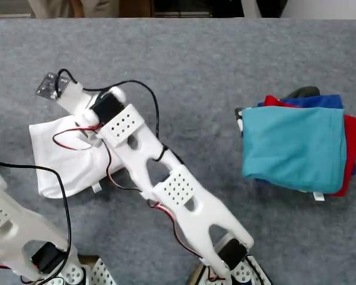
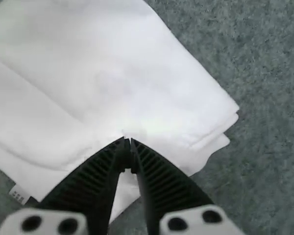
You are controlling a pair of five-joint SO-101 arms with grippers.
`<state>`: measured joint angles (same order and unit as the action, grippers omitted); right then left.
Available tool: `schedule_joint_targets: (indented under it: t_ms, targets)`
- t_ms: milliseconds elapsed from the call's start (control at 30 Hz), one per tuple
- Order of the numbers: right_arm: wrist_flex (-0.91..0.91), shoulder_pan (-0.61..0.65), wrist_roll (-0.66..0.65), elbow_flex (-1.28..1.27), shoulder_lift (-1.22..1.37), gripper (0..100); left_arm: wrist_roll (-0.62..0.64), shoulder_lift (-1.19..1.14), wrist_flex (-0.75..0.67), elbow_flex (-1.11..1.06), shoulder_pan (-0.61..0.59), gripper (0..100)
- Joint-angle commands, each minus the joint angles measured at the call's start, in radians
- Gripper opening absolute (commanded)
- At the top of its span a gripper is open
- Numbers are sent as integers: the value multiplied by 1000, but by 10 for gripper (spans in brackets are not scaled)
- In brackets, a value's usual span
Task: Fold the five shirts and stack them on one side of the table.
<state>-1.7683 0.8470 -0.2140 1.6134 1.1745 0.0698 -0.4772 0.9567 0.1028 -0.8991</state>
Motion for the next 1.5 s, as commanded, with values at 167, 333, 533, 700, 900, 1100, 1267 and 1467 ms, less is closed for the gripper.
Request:
schedule_joint_targets:
  t_ms: [167,333,533,700,900,1100,1267,1467]
  targets:
    - [-18,-28,-28,-380,-265,5,8,10,-11,14,6,20]
    - [-18,-50,-29,-645,-394,5,8,10,-12,14,6,20]
    - [35,-81,-72,-684,-504,5,8,10,-14,14,6,20]
    - [253,-64,-71,-622,-458,5,8,10,-14,14,6,20]
    - [511,-35,-66,-624,-323,5,8,10,-14,14,6,20]
    - [516,-4,-66,-624,-248,5,8,10,-14,14,6,20]
    - [427,-4,-71,-621,-248,5,8,10,-14,14,6,20]
    - [186,-4,-72,-518,-243,5,8,10,-15,14,6,20]
